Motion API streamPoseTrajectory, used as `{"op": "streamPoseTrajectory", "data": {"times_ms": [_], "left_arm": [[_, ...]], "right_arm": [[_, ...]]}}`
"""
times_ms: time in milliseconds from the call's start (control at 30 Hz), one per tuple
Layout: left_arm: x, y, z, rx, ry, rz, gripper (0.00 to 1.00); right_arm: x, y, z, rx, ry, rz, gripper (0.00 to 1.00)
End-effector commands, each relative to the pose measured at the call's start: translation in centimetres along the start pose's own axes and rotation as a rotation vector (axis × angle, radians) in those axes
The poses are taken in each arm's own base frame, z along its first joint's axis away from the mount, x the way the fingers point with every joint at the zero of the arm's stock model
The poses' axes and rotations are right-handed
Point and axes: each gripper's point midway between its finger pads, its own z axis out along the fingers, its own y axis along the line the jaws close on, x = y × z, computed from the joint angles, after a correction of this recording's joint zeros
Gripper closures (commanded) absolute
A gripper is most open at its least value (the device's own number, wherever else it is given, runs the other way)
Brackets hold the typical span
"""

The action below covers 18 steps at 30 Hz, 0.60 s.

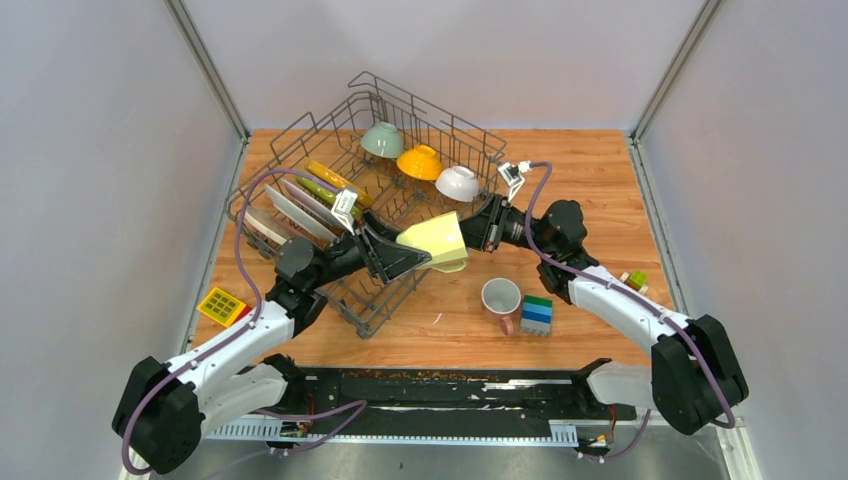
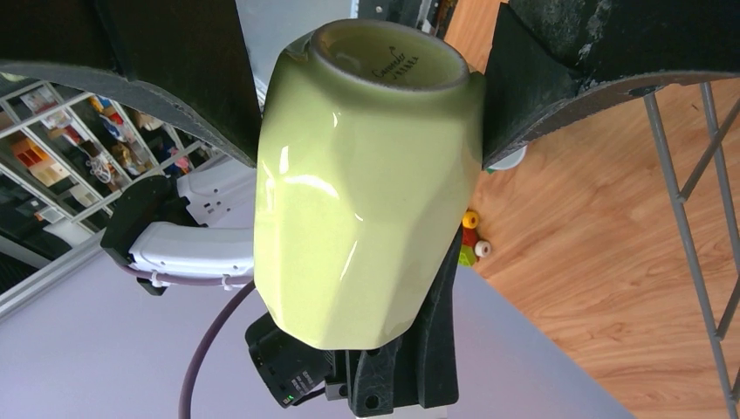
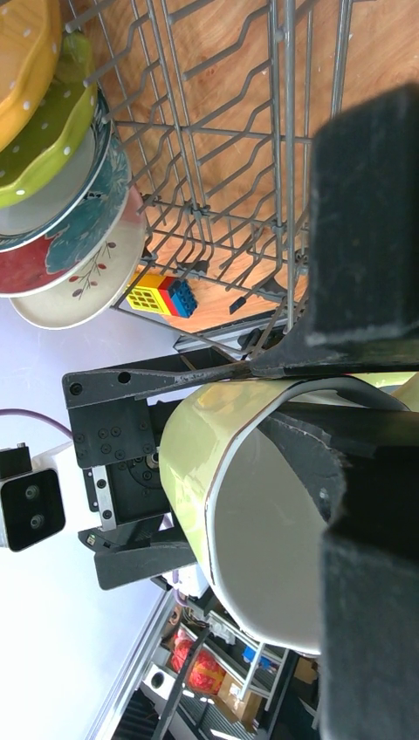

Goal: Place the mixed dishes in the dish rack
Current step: Turn the cup upside down in the dish rack.

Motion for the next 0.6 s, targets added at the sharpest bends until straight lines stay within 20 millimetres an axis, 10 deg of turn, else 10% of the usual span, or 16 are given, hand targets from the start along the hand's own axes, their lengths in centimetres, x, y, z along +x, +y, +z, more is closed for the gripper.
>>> {"op": "streamPoseTrajectory", "data": {"times_ms": [0, 367, 567], "left_arm": [[-1.89, -1.7, 0.38, 0.038, -0.057, 0.07, 0.08], [-2.06, -2.11, 0.12, 0.051, -0.077, 0.07, 0.28], [-2.46, -2.42, -0.02, 0.052, -0.095, 0.074, 0.1]], "right_arm": [[-1.6, 2.8, 0.56, -0.099, -0.056, -0.074, 1.0], [-1.18, 2.13, 0.64, -0.101, -0.064, -0.036, 1.0], [-1.09, 2.05, 0.52, -0.1, -0.068, -0.042, 1.0]]}}
